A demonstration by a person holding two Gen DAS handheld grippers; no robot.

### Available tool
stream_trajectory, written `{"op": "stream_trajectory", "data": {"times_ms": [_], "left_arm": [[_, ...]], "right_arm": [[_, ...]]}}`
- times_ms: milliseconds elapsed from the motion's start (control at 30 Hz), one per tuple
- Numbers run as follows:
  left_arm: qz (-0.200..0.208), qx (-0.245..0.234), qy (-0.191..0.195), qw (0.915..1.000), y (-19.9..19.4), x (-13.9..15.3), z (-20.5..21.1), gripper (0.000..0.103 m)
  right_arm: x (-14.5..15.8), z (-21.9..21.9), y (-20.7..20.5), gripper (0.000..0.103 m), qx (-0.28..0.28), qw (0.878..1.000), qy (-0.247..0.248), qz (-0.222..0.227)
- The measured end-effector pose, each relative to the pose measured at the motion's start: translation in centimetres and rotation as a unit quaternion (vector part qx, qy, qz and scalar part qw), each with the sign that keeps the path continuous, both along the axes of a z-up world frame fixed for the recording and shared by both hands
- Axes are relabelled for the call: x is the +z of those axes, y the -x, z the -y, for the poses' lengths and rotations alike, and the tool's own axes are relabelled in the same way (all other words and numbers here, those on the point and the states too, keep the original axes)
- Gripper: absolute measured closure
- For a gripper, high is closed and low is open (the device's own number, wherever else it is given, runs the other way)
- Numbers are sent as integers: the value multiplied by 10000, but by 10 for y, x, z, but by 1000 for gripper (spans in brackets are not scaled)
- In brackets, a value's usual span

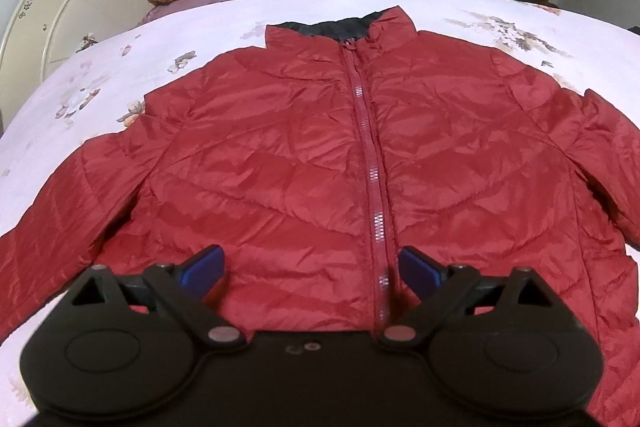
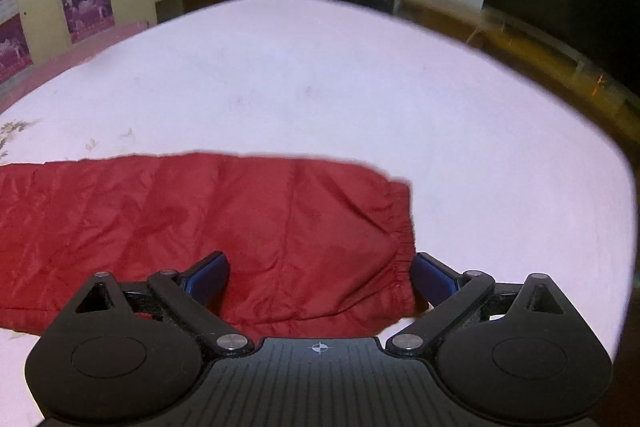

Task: Fold large clothes
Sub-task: 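Close the right gripper on the sleeve cuff and lift it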

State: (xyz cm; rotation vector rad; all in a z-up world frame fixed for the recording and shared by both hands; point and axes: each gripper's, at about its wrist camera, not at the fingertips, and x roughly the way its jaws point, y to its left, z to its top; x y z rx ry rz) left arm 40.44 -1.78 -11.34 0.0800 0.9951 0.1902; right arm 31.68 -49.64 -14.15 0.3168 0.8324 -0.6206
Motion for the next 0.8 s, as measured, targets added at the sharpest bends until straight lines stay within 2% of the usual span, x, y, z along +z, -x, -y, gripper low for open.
{"op": "stream_trajectory", "data": {"times_ms": [33, 67, 167, 233, 300, 400, 533, 667, 800], "left_arm": [[-18, 2, 18, 10000, -2, -1, 0, 14], [-32, 6, 32, 10000, -3, -2, 0, 14], [-37, 6, 66, 10000, -6, -4, -1, 17], [-56, 33, 63, 10000, -9, -6, -3, 18], [-69, 88, 102, 9999, -11, -6, -8, 19], [-30, 197, 184, 9996, -12, -3, -19, 19], [55, 295, 227, 9993, -9, 4, -36, 19], [191, 450, 291, 9984, -5, 12, -61, 19], [283, 593, 354, 9972, 2, 18, -89, 19]], "right_arm": [[0, -1, 0, 24, 54, 10000, -14, 40], [1, -2, -1, 34, 120, 9999, -83, 81], [4, -4, -4, 56, 211, 9993, -178, 246], [10, -8, -5, 81, 317, 9983, -281, 398], [20, -15, -8, 84, 455, 9970, -300, 544], [37, -29, -25, 84, 704, 9928, -382, 886], [70, -70, -51, 84, 1420, 9803, -413, 1309], [97, -132, -88, 84, 2310, 9577, -524, 1634], [107, -215, -114, 84, 3140, 9305, -721, 1744]]}}
